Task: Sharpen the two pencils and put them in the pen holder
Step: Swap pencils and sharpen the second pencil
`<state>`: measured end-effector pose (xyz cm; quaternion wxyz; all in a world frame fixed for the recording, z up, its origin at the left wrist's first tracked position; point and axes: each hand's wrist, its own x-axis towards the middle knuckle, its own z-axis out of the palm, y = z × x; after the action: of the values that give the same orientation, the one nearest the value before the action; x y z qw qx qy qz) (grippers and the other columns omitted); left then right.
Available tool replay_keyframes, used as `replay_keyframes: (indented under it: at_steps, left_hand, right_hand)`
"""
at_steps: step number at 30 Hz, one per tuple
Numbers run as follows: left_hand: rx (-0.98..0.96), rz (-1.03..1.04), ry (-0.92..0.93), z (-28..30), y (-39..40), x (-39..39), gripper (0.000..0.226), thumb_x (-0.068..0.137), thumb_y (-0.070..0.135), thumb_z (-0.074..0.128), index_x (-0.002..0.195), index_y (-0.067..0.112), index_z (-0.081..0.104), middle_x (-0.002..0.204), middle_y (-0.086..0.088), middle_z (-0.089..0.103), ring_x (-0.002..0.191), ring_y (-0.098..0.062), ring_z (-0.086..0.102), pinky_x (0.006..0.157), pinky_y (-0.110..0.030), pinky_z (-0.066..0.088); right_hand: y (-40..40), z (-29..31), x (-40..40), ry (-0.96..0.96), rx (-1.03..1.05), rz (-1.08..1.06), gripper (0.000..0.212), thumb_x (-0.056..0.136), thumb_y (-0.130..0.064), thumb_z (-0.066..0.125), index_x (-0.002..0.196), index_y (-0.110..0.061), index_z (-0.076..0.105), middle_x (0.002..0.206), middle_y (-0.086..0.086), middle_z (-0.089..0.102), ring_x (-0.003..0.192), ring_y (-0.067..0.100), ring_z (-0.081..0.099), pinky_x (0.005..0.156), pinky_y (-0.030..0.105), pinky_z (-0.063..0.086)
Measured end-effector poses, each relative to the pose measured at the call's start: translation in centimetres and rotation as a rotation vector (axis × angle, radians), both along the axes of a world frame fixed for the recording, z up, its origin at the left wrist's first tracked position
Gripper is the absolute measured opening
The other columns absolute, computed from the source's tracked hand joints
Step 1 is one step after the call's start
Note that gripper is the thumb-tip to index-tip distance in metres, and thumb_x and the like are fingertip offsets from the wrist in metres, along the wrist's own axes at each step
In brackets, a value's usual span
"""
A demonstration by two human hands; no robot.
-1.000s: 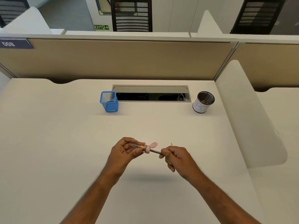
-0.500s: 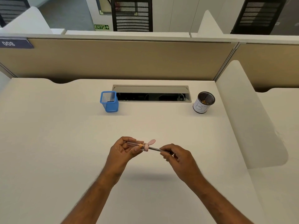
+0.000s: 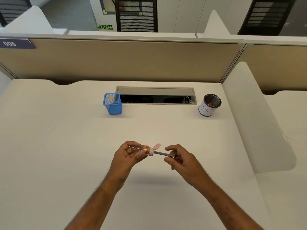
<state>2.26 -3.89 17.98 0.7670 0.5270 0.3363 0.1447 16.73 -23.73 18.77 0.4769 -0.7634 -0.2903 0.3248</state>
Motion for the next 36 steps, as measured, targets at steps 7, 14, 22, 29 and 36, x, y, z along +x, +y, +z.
replay_keyframes:
  at_steps: [7,14,22,29,36]
  left_hand:
    - [-0.008,0.002,-0.021,0.31,0.1,0.25,0.041,0.084,0.01,0.083,0.119,0.001,0.063,0.115,-0.019,0.084,0.111,-0.034,0.081,0.1,-0.04,0.066]
    - [0.007,-0.05,-0.028,0.36,0.12,0.38,0.037,0.086,0.01,0.082,0.116,0.003,0.063,0.116,-0.018,0.084,0.113,-0.035,0.08,0.1,-0.04,0.065]
    - [0.016,-0.008,0.0,-0.26,0.09,0.05,0.029,0.095,-0.003,0.076,0.12,-0.001,0.061,0.116,-0.018,0.084,0.111,-0.033,0.081,0.1,-0.039,0.065]
    - [-0.011,-0.002,-0.007,-0.15,-0.18,0.12,0.031,0.094,-0.001,0.078,0.12,0.001,0.061,0.117,-0.018,0.084,0.113,-0.034,0.081,0.096,-0.035,0.066]
    - [-0.034,-0.034,-0.018,0.18,-0.45,0.17,0.032,0.093,0.001,0.079,0.12,0.002,0.061,0.118,-0.018,0.083,0.115,-0.034,0.08,0.1,-0.037,0.065]
  right_hand:
    - [0.18,0.23,-0.48,-0.112,0.002,-0.041,0.014,0.102,-0.018,0.067,0.099,-0.032,0.07,0.085,-0.005,0.072,0.074,0.014,0.071,0.069,0.02,0.051]
    - [0.87,0.31,-0.22,0.173,-0.048,-0.054,0.04,0.111,-0.031,0.049,0.084,-0.009,0.07,0.051,0.003,0.056,0.047,0.022,0.056,0.066,0.026,0.047]
    - [0.57,0.13,0.04,0.046,-0.043,-0.003,0.017,0.1,-0.035,0.069,0.116,-0.038,0.066,0.093,0.0,0.072,0.068,0.016,0.071,0.069,0.023,0.051]
    - [0.09,0.17,-0.74,-0.114,-0.006,-0.051,0.01,0.1,-0.019,0.069,0.098,-0.029,0.072,0.082,-0.009,0.073,0.07,0.015,0.072,0.07,0.029,0.053]
    - [0.55,0.12,-0.55,0.115,0.016,-0.086,0.034,0.11,-0.027,0.052,0.087,-0.013,0.071,0.051,0.009,0.057,0.045,0.02,0.052,0.068,0.027,0.045]
